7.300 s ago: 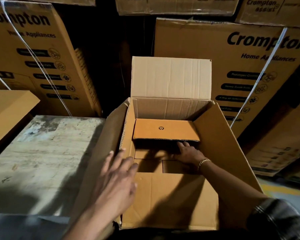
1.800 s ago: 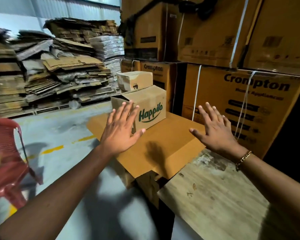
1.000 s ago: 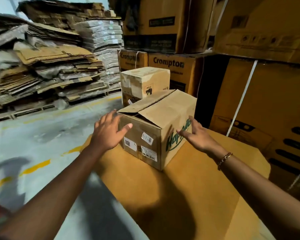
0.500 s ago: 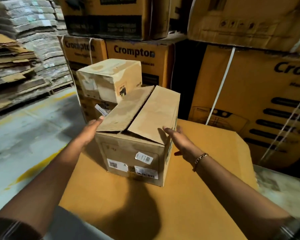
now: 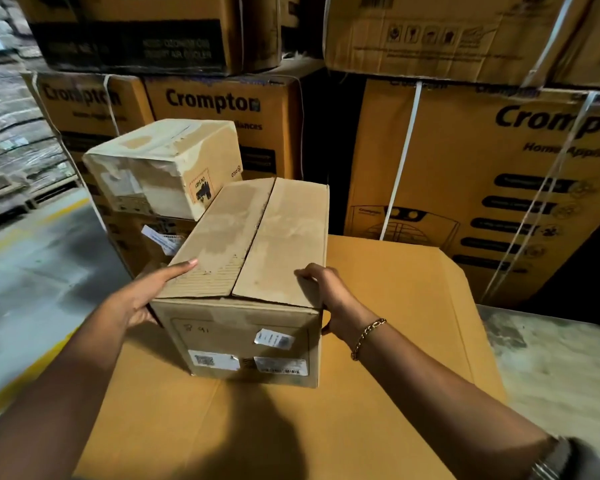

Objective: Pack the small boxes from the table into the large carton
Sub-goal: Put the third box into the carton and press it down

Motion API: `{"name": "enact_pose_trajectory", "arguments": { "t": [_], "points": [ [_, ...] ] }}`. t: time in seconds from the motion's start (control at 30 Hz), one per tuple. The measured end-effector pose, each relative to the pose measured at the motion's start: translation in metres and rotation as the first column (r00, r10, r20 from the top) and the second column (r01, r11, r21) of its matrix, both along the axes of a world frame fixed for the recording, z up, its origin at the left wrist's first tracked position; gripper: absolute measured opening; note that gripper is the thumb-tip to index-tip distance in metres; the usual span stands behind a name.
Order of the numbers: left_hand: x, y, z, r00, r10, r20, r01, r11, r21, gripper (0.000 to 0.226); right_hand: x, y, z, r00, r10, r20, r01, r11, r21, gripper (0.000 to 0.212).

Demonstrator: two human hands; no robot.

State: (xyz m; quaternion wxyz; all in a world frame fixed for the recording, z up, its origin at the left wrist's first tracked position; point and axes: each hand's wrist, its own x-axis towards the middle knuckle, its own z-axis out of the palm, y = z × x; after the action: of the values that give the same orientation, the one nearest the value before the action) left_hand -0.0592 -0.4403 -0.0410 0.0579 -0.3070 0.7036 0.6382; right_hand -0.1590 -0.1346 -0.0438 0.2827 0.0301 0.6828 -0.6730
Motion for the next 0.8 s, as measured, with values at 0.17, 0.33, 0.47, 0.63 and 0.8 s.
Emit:
{"name": "enact_pose_trajectory", "arguments": {
  "t": [0.17, 0.33, 0.47, 0.63, 0.8],
  "points": [
    [0.008, 0.015, 0.000, 0.998, 0.063, -0.023, -0.064, 0.997, -0.035, 0.097, 0.003, 0.005, -0.013, 0.998, -0.051, -0.043, 0.047, 0.995, -0.085, 0.103],
    [0.030, 0.081, 0.003, 0.986, 0.057, -0.154, -0.056, 0.998, 0.008, 0.086, 0.001, 0.053, -0.003, 0.991, -0.036, -0.129, 0.028, 0.998, -0.063, 0.098],
    [0.030, 0.137, -0.001, 0.944, 0.130, -0.304, -0.114, 0.991, 0.069, 0.078, 0.004, 0.114, 0.024, 0.973, -0.004, -0.229, -0.015, 0.997, -0.081, 0.055],
    [0.021, 0.227, 0.017, 0.893, 0.135, -0.428, -0.076, 0.986, 0.151, 0.096, 0.026, 0.208, 0.058, 0.930, -0.064, -0.361, 0.030, 0.995, -0.099, 0.062],
    [0.030, 0.338, 0.036, 0.859, 0.055, -0.509, 0.007, 0.993, 0.118, 0.066, 0.066, 0.319, 0.082, 0.866, -0.164, -0.473, 0.130, 0.986, -0.104, 0.067]
  ]
}}
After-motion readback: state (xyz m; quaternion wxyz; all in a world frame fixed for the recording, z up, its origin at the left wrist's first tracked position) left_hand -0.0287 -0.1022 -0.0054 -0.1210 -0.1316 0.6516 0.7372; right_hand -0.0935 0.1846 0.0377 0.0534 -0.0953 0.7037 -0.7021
